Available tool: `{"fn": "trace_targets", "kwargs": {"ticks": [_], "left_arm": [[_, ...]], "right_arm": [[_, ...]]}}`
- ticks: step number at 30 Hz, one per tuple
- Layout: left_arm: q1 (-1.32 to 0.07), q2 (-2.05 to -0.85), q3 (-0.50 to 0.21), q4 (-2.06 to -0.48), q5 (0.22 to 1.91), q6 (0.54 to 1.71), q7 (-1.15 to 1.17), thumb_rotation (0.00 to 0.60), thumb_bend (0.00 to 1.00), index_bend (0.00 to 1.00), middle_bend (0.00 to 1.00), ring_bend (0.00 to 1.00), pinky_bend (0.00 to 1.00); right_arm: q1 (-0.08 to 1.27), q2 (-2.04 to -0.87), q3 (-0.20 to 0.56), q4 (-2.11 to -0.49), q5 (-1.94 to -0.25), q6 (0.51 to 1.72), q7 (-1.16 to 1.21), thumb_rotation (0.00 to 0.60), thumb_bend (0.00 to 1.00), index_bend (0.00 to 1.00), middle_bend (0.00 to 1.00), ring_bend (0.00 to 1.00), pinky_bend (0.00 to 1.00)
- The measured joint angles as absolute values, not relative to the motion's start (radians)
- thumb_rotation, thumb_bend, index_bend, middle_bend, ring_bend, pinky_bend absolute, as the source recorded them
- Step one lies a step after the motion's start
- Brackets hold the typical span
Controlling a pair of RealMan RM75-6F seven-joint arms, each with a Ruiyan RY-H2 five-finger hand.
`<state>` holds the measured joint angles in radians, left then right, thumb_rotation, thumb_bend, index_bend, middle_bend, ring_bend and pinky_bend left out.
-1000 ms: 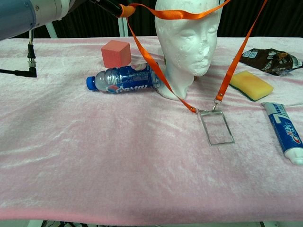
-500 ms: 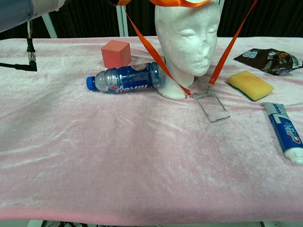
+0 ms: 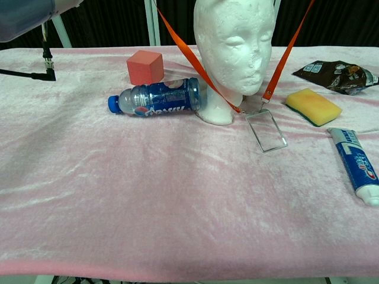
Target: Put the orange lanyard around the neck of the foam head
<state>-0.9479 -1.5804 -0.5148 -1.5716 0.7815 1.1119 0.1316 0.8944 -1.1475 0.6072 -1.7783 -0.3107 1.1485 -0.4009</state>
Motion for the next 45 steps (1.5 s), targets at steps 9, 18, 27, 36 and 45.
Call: {"fn": "trace_targets", "kwargs": {"ticks": [9, 18, 27, 36, 45], "left_arm": [[-0.963, -1.61, -0.529, -1.5, 0.783, 1.115, 0.112, 0.6, 0.46, 0.7, 0.54, 0.32, 0.39], [-0.981, -1.647, -0.533, -1.425, 0.783, 1.105, 0.096, 0.6, 0.46, 0.7, 0.54, 0.32, 0.39], [-0.993, -1.685, -0.546, -1.337, 0.797, 1.109, 0.062, 0.6, 0.46, 0.7, 0.54, 0.32, 0.39], [-1.004, -1.719, -0.553, -1.243, 0.807, 1.098, 0.04, 0.6, 0.45, 0.69, 0.54, 0.32, 0.39], [-1.001, -1.742, -0.548, -1.167, 0.807, 1.069, 0.016, 0.6, 0.45, 0.68, 0.54, 0.32, 0.39]], "right_arm": [[0.925, -1.16, 0.601, -1.704, -0.295, 1.121, -0.389, 0.6, 0.6, 0.92, 0.35, 0.39, 0.33], [0.981, -1.201, 0.583, -1.616, -0.271, 1.079, -0.406, 0.6, 0.6, 0.92, 0.35, 0.39, 0.33], [1.038, -1.251, 0.576, -1.527, -0.249, 1.054, -0.421, 0.6, 0.6, 0.92, 0.35, 0.39, 0.33], [1.082, -1.307, 0.556, -1.448, -0.245, 1.033, -0.443, 0.6, 0.6, 0.92, 0.35, 0.39, 0.32], [1.124, -1.367, 0.538, -1.345, -0.241, 1.01, -0.468, 0.6, 0.6, 0.92, 0.35, 0.39, 0.32]]}}
